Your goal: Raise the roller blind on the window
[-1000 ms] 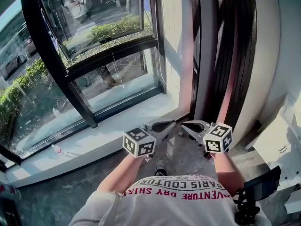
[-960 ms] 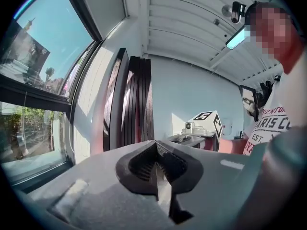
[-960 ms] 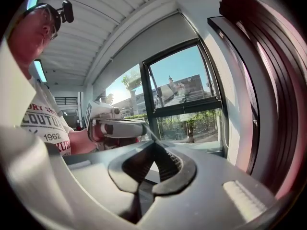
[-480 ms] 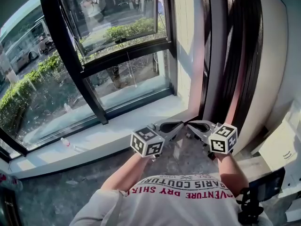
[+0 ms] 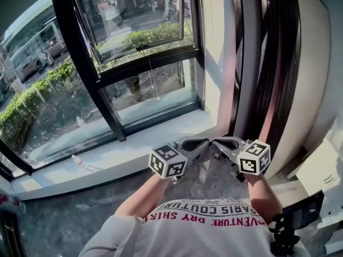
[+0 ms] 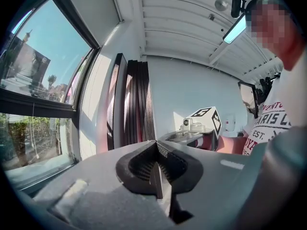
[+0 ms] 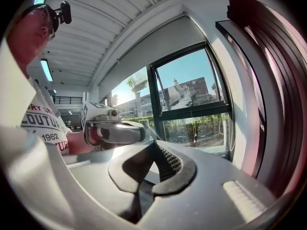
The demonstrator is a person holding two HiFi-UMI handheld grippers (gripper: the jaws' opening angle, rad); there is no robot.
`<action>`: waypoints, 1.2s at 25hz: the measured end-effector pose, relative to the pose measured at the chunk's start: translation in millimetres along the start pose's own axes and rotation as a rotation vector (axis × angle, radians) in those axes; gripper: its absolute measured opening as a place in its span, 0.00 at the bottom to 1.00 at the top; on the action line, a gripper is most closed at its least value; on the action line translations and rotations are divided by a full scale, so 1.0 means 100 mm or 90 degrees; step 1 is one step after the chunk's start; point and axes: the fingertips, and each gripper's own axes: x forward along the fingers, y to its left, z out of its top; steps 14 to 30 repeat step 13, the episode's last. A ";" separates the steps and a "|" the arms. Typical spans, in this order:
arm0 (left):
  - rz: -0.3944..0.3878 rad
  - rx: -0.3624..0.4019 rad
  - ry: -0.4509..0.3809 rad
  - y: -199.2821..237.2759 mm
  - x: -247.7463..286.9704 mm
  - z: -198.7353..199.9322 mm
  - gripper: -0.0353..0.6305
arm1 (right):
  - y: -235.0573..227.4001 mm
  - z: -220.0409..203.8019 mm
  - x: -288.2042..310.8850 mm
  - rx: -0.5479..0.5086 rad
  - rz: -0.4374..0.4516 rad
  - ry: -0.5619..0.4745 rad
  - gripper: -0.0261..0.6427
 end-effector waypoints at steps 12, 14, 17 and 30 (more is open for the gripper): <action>0.003 0.014 0.001 -0.13 -0.07 0.03 0.06 | 0.07 0.04 -0.14 -0.007 -0.015 -0.010 0.04; 0.003 0.016 0.000 -0.15 -0.08 0.04 0.06 | 0.08 0.05 -0.15 -0.007 -0.016 -0.011 0.04; 0.003 0.016 0.000 -0.15 -0.08 0.04 0.06 | 0.08 0.05 -0.15 -0.007 -0.016 -0.011 0.04; 0.003 0.016 0.000 -0.15 -0.08 0.04 0.06 | 0.08 0.05 -0.15 -0.007 -0.016 -0.011 0.04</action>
